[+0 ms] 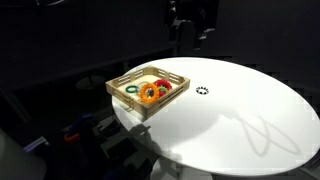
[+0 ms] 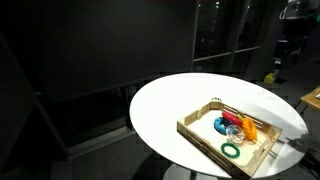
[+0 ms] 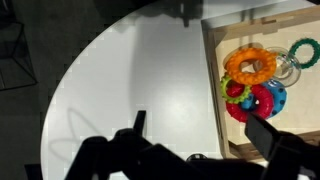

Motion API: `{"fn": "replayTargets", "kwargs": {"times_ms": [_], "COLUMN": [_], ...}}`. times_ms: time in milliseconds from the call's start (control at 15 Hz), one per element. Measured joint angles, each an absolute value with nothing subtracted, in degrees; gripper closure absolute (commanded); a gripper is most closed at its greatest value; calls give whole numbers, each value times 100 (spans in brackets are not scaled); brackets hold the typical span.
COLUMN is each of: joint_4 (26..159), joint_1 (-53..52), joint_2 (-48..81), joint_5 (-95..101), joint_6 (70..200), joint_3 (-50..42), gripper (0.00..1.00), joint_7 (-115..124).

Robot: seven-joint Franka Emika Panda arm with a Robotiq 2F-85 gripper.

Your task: Put the orange ring on the tray

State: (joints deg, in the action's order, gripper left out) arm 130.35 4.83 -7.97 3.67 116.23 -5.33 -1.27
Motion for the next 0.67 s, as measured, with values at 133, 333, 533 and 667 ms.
{"fn": "replayTargets", "kwargs": {"times_ms": [133, 333, 533, 667], "joint_4": [13034, 13033, 13032, 13032], "joint_1": [498, 510, 512, 512], "joint_2": [-960, -1131, -1155, -1154], "joint_5": [367, 367, 367, 367], "joint_6": [11546, 11450, 11389, 11384], "joint_3": [-552, -564, -566, -566], "gripper": [0, 0, 0, 0], "joint_7": [-127, -127, -127, -127]}}
